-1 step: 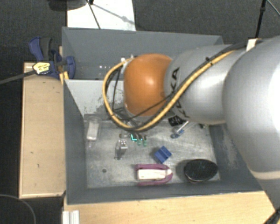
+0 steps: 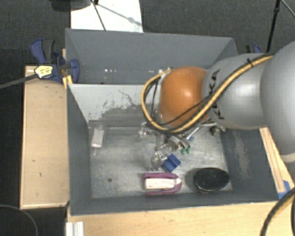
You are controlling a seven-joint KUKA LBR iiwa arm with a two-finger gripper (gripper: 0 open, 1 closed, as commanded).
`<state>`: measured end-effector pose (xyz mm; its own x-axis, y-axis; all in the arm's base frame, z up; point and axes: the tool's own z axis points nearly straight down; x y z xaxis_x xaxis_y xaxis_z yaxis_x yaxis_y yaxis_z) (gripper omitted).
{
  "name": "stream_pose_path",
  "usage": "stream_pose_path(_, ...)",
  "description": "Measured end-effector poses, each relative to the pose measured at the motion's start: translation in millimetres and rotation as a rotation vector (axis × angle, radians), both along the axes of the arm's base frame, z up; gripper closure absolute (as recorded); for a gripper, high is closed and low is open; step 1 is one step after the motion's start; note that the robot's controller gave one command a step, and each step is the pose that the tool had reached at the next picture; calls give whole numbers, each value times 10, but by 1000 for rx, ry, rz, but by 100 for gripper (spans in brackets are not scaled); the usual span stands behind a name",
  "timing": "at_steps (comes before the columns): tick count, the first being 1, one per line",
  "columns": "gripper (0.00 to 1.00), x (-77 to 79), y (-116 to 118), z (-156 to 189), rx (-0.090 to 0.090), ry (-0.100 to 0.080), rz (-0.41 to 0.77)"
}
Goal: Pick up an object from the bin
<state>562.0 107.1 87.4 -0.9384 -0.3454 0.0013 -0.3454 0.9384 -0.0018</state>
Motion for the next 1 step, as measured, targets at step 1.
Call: stream_pose_path(1,0,-425,-278,-44,15,-57,-51)
